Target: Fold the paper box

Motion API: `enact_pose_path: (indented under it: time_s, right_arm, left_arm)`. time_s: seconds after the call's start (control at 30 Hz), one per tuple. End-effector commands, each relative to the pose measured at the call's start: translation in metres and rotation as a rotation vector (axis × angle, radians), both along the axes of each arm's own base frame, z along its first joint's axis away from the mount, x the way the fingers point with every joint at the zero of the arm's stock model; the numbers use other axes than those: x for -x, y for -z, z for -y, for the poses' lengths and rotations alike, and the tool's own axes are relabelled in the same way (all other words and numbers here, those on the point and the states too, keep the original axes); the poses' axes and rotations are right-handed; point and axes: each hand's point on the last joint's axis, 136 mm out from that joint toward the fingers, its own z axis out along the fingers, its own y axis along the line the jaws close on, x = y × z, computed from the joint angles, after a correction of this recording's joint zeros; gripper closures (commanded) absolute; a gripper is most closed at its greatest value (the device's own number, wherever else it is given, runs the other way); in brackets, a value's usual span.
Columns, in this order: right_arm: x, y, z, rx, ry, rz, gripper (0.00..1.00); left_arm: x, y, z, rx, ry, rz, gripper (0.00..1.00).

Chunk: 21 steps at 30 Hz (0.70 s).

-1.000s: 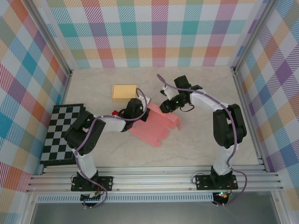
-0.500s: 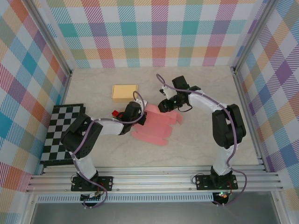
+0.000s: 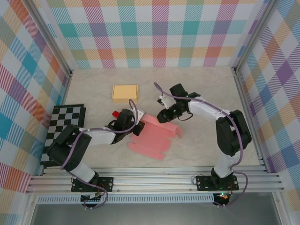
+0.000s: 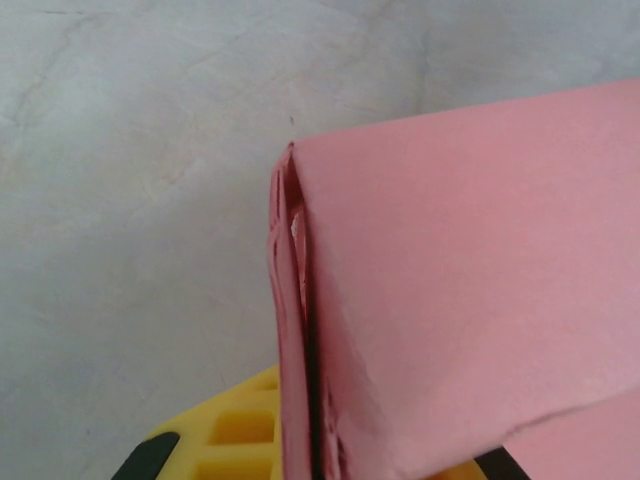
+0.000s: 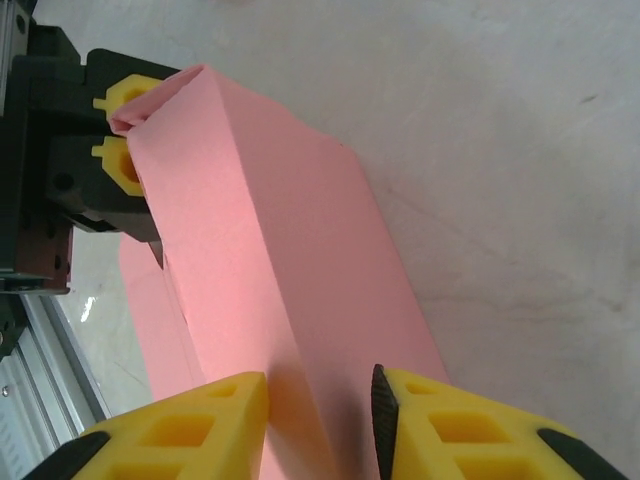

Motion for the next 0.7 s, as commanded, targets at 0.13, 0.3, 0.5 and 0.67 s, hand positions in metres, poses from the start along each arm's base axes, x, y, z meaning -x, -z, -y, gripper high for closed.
enact_pose_path:
  time_s: [0.13,0.3,0.5,0.67]
  right_arm:
    - [0.017,-0.009,-0.003,-0.013,0.007,0.121,0.59]
    - [0.022,-0.007,-0.005,-0.013,-0.017,0.118,0.58]
    - [0.027,0.007,-0.006,0.016,-0.007,0.119,0.58]
    - [0.03,0.006,-0.007,0.016,-0.005,0.122,0.58]
  left_arm:
    - [0.055,-0.005,0.03,0.039,0.322,-0.009,0.92]
    - [0.053,-0.005,0.037,0.01,0.339,0.008,0.93]
    - [0.035,0.003,0.027,-0.071,0.224,0.016,0.92]
    - [0.038,0.011,0.027,-0.105,0.223,0.018,0.9]
